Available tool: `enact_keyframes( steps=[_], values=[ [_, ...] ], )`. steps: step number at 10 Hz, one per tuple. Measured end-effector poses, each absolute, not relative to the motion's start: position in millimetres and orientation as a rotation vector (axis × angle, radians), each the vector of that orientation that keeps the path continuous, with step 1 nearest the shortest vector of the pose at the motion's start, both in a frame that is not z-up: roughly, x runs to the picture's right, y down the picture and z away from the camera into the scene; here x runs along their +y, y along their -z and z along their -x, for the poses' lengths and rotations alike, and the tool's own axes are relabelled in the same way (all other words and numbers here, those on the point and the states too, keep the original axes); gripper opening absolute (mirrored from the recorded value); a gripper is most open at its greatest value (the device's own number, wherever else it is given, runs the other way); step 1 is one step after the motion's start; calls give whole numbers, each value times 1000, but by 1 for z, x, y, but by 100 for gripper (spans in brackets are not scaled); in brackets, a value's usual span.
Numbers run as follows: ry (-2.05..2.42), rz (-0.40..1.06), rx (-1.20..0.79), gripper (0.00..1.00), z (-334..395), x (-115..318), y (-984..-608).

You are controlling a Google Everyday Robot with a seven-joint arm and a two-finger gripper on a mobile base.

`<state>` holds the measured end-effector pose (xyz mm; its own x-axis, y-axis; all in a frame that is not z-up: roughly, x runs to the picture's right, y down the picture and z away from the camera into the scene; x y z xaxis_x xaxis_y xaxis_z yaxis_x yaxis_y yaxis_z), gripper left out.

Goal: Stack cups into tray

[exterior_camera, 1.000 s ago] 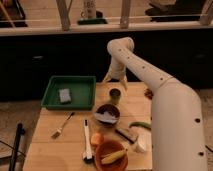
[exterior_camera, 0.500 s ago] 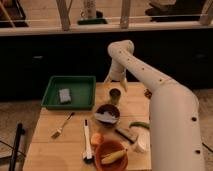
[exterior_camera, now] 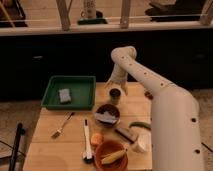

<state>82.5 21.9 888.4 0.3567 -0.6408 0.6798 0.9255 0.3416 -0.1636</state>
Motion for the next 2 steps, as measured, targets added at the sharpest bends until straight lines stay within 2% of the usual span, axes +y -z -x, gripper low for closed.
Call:
enact_keyframes(
  steps=[2],
  values=[
    [1077, 598, -569, 80, -84, 26, -899]
  ],
)
